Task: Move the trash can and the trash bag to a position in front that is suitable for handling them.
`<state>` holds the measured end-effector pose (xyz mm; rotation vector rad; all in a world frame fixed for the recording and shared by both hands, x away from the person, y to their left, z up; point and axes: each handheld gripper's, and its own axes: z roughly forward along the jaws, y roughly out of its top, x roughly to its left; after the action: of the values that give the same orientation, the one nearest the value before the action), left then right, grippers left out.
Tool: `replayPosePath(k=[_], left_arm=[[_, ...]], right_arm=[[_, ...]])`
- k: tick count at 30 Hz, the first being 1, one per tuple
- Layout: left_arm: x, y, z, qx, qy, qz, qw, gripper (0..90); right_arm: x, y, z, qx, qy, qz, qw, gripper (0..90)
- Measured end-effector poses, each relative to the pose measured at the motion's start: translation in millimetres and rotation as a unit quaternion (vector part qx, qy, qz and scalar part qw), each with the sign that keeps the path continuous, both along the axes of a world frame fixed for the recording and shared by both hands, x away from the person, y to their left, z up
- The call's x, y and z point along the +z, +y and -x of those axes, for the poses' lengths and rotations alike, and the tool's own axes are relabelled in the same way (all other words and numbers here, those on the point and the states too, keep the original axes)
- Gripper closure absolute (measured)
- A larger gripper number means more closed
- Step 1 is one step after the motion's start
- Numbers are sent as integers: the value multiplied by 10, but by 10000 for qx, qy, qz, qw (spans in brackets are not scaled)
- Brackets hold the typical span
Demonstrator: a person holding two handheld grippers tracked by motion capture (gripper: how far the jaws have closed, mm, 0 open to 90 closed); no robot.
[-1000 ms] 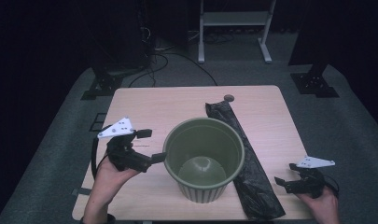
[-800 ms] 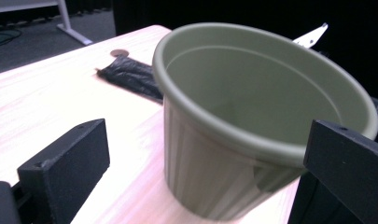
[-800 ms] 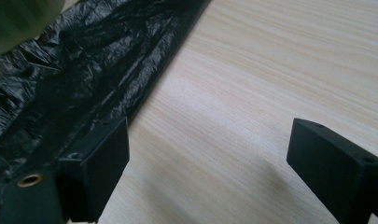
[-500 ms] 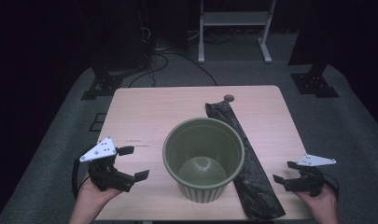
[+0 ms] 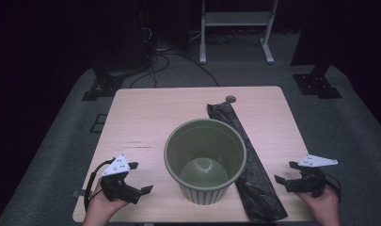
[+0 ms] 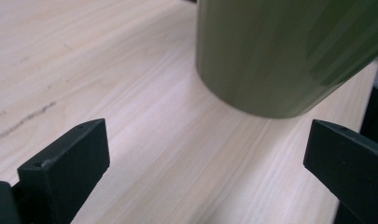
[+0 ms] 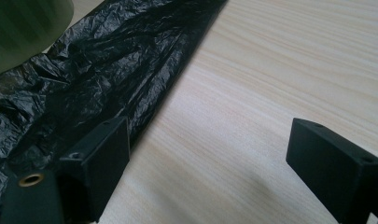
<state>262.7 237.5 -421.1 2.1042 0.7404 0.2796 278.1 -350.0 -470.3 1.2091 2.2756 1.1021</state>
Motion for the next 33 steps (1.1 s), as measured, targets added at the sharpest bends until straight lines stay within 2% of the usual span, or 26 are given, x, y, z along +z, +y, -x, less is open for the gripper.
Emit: replayPosePath(k=[6,11,14,17,21,24,29,33], left_arm=[[-246,40,-48,102,85,-151,9998,0],[-429,34,-69,169,233,-233,9993,0],[-515,32,-92,213,325,-459,9982,0],[-580,18,-100,250,416,-534,9974,0],[-597,-21,-92,260,359,-489,9978,0],[-620,-40,-87,278,221,-516,9980,0],[-622,-68,-85,276,144,-677,9972,0],[-625,-84,-80,267,100,-757,9967,0]], right_arm=[[24,36,-28,28,-24,-43,10000,131],[33,81,-57,87,-9,-82,9999,143],[45,120,-75,163,4,-100,9998,165],[45,165,-93,248,35,-136,9996,191],[43,224,-121,394,76,-168,9991,244],[38,262,-141,520,139,-227,9983,306],[12,312,-166,712,294,-293,9966,408],[-44,367,-183,826,508,-148,9952,508]])
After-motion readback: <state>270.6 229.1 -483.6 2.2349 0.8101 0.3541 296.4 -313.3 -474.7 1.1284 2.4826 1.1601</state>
